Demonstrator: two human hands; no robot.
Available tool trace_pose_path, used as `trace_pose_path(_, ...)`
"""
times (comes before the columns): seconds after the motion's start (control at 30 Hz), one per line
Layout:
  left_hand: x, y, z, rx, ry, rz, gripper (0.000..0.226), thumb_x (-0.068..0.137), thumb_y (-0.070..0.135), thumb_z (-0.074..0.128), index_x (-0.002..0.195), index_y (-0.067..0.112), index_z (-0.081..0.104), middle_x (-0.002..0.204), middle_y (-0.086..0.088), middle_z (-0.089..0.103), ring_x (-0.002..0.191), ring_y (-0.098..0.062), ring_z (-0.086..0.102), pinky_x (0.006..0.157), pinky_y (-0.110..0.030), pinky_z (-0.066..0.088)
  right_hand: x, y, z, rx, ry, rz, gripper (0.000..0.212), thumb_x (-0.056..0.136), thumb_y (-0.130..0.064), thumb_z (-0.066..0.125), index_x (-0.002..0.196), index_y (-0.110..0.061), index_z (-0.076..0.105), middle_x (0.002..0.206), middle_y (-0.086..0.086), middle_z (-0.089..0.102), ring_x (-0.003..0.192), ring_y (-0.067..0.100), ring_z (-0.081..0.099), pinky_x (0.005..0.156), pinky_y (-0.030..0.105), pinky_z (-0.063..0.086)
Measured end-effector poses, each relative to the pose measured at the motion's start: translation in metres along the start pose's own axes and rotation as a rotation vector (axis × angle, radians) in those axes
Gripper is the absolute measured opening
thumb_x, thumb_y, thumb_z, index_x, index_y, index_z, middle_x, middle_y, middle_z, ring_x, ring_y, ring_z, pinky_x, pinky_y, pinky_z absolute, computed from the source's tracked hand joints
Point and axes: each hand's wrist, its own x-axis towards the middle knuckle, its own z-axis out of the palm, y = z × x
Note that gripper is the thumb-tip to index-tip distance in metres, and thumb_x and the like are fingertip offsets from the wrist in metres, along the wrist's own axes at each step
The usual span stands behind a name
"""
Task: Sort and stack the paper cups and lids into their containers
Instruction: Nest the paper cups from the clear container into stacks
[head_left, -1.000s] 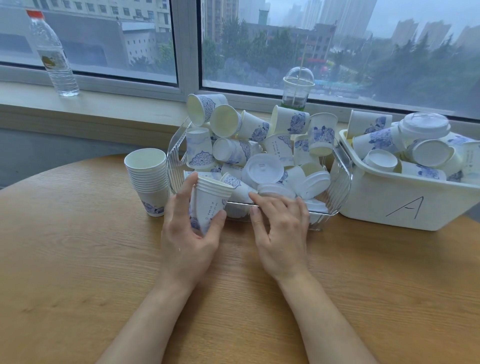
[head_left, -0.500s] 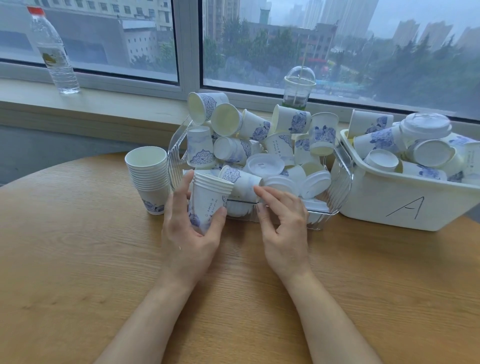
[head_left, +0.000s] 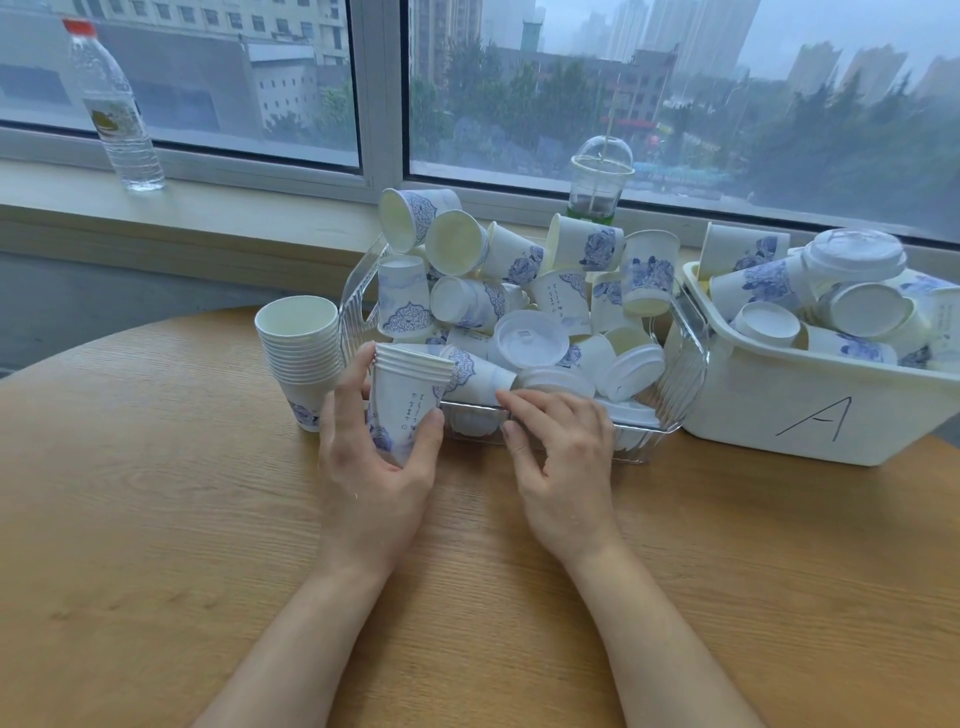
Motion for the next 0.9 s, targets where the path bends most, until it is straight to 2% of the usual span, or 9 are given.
trace_pose_path(0.13,0.0,0.002,-0.001,0.0,0.026,-0.004,0.078,0.087,0.025,0.083,0.155,0.021,0.044,0.132,-0.001,0.057,0.12,-0.001,0.052,0.109,-0.025,0.043,0.001,-0.002,-0.003,0.163,0.066,0.001,0.034,0.1,-0.017,0.063,0.131,-0.028,0.073,0.125,-0.017,0.067,0.123,0.012,0.055,0.112,0.045,0.038)
trace_pose_path(0.27,0.0,0.003,-0.002,0.003,0.037,0.002,0.078,0.089,0.024,0.082,0.155,0.019,0.041,0.135,0.003,0.054,0.118,0.013,0.044,0.103,-0.007,0.034,0.002,-0.011,-0.016,0.38,0.143,0.086,0.033,0.096,-0.013,0.074,0.128,-0.023,0.074,0.124,-0.014,0.067,0.122,0.014,0.061,0.108,0.03,0.047)
trace_pose_path(0.43,-0.001,0.002,-0.001,0.011,0.011,-0.015,0.078,0.09,0.025,0.081,0.156,0.02,0.039,0.138,-0.005,0.055,0.123,-0.006,0.05,0.107,-0.017,0.039,0.001,-0.016,-0.022,0.434,0.262,0.105,0.018,0.088,-0.015,0.083,0.105,-0.015,0.078,0.101,-0.005,0.072,0.097,0.011,0.069,0.088,0.019,0.051)
trace_pose_path(0.5,-0.001,0.001,0.0,0.017,0.001,-0.011,0.078,0.09,0.025,0.081,0.155,0.021,0.04,0.137,-0.005,0.055,0.124,-0.012,0.051,0.107,-0.022,0.04,0.0,-0.016,-0.022,0.402,0.274,0.133,0.026,0.085,-0.022,0.087,0.106,-0.016,0.073,0.09,-0.005,0.068,0.087,0.012,0.065,0.085,0.014,0.045)
trace_pose_path(0.57,-0.001,0.0,0.0,0.01,-0.007,-0.005,0.078,0.089,0.025,0.082,0.155,0.022,0.04,0.137,-0.005,0.055,0.124,-0.013,0.053,0.106,-0.019,0.04,0.001,-0.014,-0.023,0.325,0.277,0.14,0.044,0.084,-0.038,0.086,0.12,-0.02,0.069,0.096,-0.005,0.059,0.093,0.014,0.06,0.091,0.021,0.045)
trace_pose_path(0.63,-0.001,0.0,0.001,0.01,-0.012,-0.003,0.078,0.089,0.025,0.082,0.155,0.022,0.04,0.136,-0.005,0.055,0.123,-0.013,0.054,0.105,-0.012,0.038,0.001,-0.013,-0.02,0.247,0.23,0.134,0.058,0.086,-0.056,0.078,0.134,-0.026,0.065,0.116,-0.006,0.054,0.113,0.014,0.055,0.105,0.036,0.046)
trace_pose_path(0.73,-0.002,0.0,0.001,0.033,-0.029,0.02,0.079,0.088,0.022,0.083,0.155,0.019,0.041,0.135,-0.007,0.057,0.12,-0.007,0.051,0.103,-0.002,0.031,0.001,-0.011,-0.013,0.188,0.114,0.103,0.057,0.086,-0.063,0.07,0.134,-0.034,0.066,0.138,-0.011,0.053,0.133,0.011,0.049,0.114,0.047,0.039)
trace_pose_path(0.8,-0.003,0.001,0.001,0.05,-0.042,0.034,0.079,0.088,0.02,0.083,0.155,0.018,0.042,0.134,-0.006,0.058,0.12,-0.004,0.048,0.101,0.002,0.026,0.0,-0.009,-0.01,0.154,0.096,0.066,0.048,0.086,-0.057,0.074,0.126,-0.031,0.068,0.134,-0.014,0.061,0.13,0.009,0.053,0.113,0.047,0.039)
trace_pose_path(0.9,-0.003,0.0,0.002,0.038,-0.065,0.056,0.078,0.088,0.02,0.083,0.155,0.019,0.042,0.138,-0.001,0.057,0.128,-0.014,0.053,0.106,-0.004,0.031,-0.001,-0.007,-0.009,0.093,0.107,0.028,0.037,0.087,-0.049,0.077,0.117,-0.029,0.069,0.116,-0.018,0.067,0.12,0.008,0.058,0.11,0.046,0.038)
